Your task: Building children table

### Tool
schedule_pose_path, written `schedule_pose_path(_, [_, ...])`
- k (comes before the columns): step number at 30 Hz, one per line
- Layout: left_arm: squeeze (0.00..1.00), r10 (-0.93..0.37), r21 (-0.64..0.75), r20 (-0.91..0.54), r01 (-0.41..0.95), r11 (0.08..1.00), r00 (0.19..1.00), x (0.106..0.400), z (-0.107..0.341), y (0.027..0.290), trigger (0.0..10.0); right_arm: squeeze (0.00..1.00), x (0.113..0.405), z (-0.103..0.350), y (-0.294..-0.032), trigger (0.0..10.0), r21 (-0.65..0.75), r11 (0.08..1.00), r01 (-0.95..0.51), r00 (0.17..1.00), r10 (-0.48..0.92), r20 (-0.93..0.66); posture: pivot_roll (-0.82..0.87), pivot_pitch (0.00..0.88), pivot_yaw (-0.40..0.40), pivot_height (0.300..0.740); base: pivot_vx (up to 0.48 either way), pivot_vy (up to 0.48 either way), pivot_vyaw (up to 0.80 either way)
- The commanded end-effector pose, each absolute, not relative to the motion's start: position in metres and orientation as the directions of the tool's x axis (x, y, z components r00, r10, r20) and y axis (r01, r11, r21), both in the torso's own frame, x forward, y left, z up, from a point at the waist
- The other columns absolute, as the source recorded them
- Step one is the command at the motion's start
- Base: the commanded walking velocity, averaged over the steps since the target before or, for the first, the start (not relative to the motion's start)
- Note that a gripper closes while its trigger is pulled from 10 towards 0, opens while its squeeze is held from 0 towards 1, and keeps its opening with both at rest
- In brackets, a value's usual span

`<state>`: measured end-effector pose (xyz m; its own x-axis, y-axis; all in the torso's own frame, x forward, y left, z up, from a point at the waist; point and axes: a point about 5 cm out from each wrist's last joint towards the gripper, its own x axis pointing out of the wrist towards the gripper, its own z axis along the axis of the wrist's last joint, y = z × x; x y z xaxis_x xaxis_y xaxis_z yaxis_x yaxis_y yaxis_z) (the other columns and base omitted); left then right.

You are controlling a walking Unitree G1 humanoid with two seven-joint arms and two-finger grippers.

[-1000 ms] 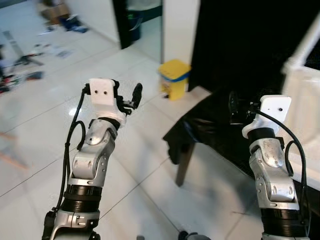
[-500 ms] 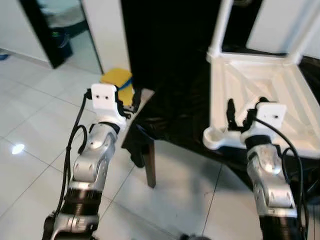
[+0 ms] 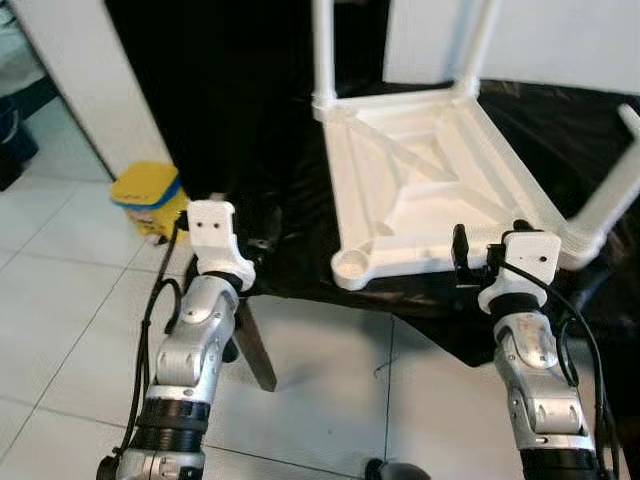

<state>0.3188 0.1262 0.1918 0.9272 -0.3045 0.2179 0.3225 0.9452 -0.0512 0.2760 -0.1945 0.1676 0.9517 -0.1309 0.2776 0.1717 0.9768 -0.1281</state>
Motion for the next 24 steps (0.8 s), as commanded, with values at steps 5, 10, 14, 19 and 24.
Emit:
schedule_pose_path(5, [0.00, -0.394, -0.015, 0.233, 0.408, 0.913, 0.889, 0.319, 0.200, 0.121, 10.0, 0.00, 0.276, 0.170, -0.191, 10.0, -0.119, 0.979, 0.166, 0.948, -0.125, 0.294, -0.23, 0.091, 0.065, 0.740, 0.000, 0.000, -0.71])
schedule_pose_path(10, [0.00, -0.548, 0.046, 0.200, 0.551, 0.834, 0.812, 0.317, 0.198, 0.103, 10.0, 0.00, 0.270, 0.171, -0.189, 10.0, -0.112, 0.980, 0.164, 0.941, -0.121, 0.315, -0.23, 0.098, 0.065, 0.740, 0.000, 0.000, 0.00])
schedule_pose_path(14, [0.00, -0.648, 0.111, 0.140, 0.638, 0.762, 0.749, 0.315, 0.192, 0.091, 10.0, 0.00, 0.267, 0.169, -0.191, 10.0, -0.103, 0.978, 0.180, 0.940, -0.141, 0.310, -0.24, 0.100, 0.068, 0.740, 0.000, 0.000, 0.00])
schedule_pose_path(19, [0.00, -0.715, 0.115, 0.087, 0.706, 0.699, 0.693, 0.316, 0.188, 0.076, 10.0, 0.00, 0.258, 0.163, -0.197, 10.0, -0.083, 0.965, 0.251, 0.934, -0.218, 0.282, -0.25, 0.104, 0.075, 0.740, 0.000, 0.000, 0.00])
schedule_pose_path(24, [0.00, -0.731, 0.117, 0.072, 0.722, 0.682, 0.679, 0.315, 0.186, 0.068, 10.0, 0.00, 0.254, 0.159, -0.199, 10.0, -0.083, 0.955, 0.285, 0.930, -0.255, 0.264, -0.27, 0.108, 0.084, 0.740, 0.000, 0.000, 0.00])
